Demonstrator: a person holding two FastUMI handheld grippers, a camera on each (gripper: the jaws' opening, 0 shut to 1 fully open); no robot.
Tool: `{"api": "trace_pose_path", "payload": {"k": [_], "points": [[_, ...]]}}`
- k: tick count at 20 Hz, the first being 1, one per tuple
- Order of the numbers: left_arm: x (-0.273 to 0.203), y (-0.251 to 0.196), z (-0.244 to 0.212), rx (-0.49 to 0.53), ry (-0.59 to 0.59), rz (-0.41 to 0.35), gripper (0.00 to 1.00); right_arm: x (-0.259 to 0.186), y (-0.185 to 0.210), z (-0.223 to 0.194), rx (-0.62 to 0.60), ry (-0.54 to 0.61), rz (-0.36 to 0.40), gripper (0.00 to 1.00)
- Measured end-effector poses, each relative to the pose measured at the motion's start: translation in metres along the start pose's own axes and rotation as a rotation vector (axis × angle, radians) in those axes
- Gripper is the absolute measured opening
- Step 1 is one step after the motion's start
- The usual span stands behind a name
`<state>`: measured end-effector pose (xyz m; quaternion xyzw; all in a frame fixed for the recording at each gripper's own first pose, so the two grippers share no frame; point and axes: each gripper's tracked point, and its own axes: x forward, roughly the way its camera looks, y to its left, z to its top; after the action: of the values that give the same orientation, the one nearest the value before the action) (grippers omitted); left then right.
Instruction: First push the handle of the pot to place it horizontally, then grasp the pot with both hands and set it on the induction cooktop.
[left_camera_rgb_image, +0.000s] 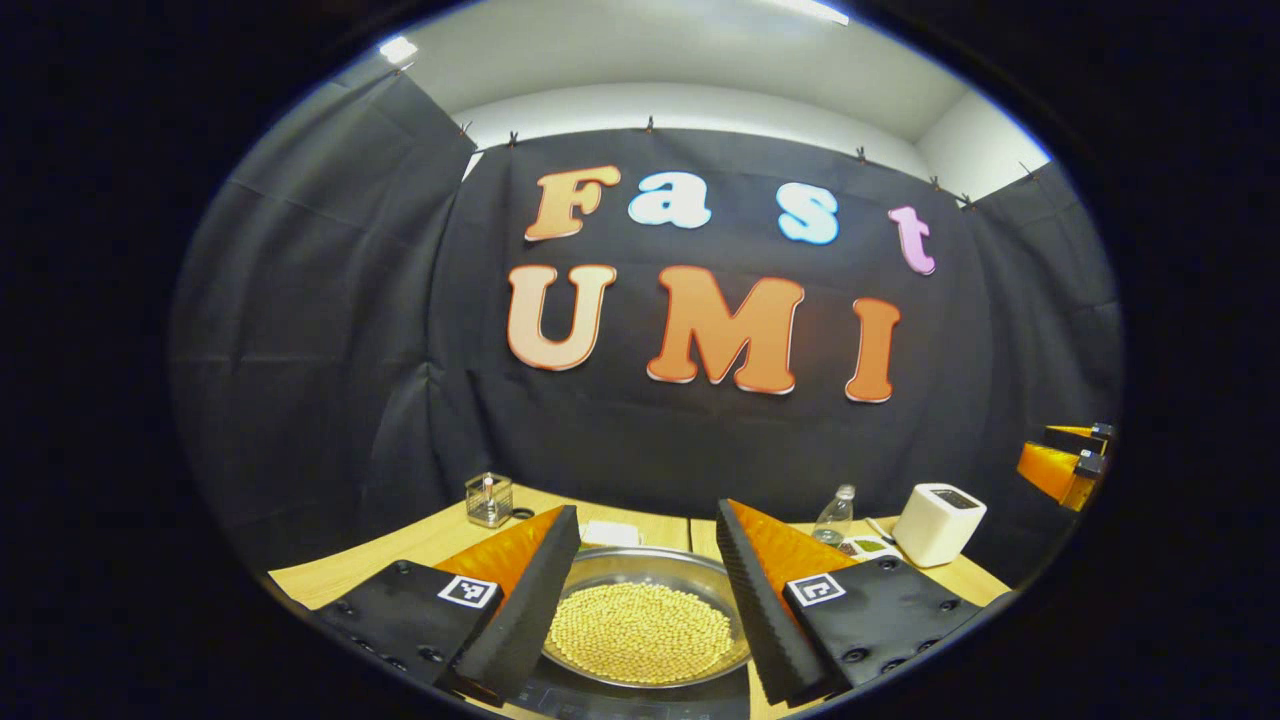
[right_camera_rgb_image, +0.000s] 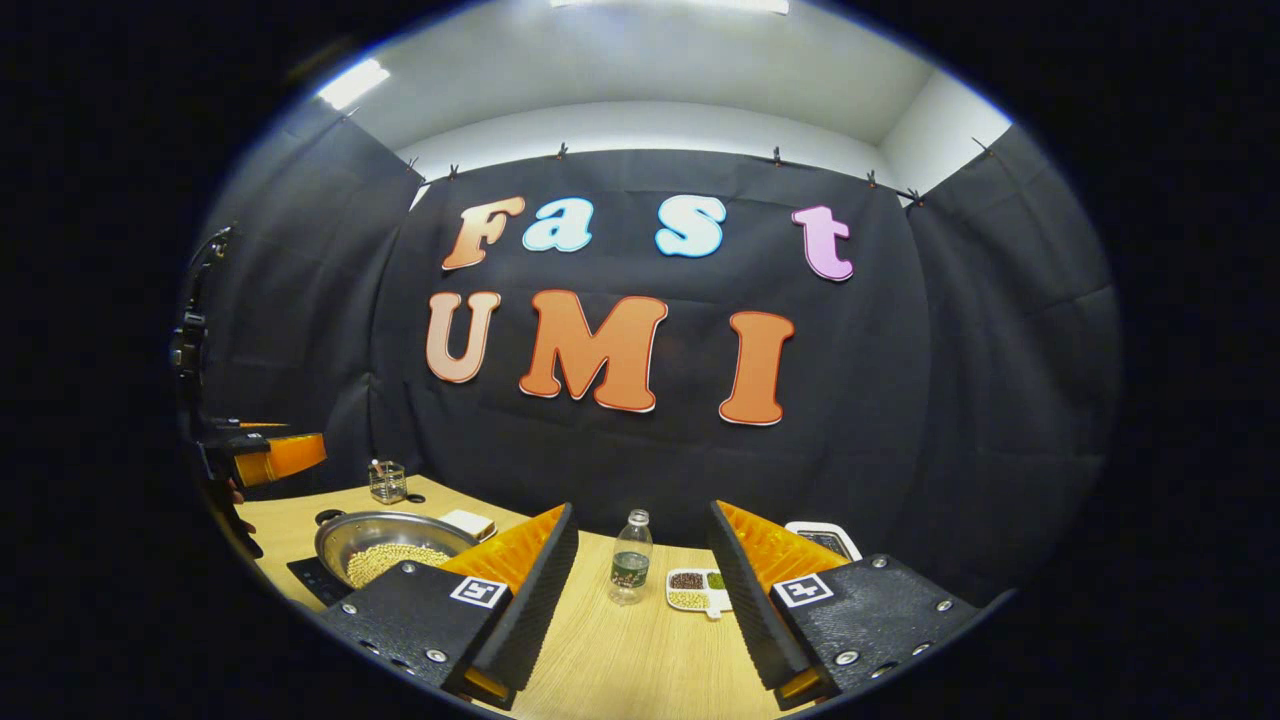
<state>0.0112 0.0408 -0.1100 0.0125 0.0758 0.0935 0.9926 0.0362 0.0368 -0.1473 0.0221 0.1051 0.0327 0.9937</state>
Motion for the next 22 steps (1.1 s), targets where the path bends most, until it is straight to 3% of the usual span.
{"api": "trace_pose_path", "payload": {"k": [5,11,14,15,17,22], "points": [[-0.026,-0.026,0.055,0.038,-0.149,-0.007,0.94,-0.016,-0.011,0.037,0.044,-0.080,0.022,0.82],[-0.046,-0.038,0.110,0.040,-0.273,-0.009,0.94,-0.034,-0.024,0.076,0.054,-0.122,0.013,0.89],[-0.048,-0.042,0.119,0.013,-0.285,-0.030,0.97,-0.038,-0.025,0.097,0.042,-0.161,0.023,0.90],[-0.048,-0.045,0.122,0.001,-0.280,-0.048,0.98,-0.039,-0.028,0.103,0.029,-0.171,0.012,0.95],[-0.047,-0.045,0.126,-0.022,-0.267,-0.074,0.98,-0.044,-0.029,0.115,0.018,-0.192,0.005,0.92],[-0.041,-0.031,0.142,-0.070,-0.246,-0.065,0.98,-0.043,-0.005,0.129,0.072,-0.179,0.075,0.96]]}}
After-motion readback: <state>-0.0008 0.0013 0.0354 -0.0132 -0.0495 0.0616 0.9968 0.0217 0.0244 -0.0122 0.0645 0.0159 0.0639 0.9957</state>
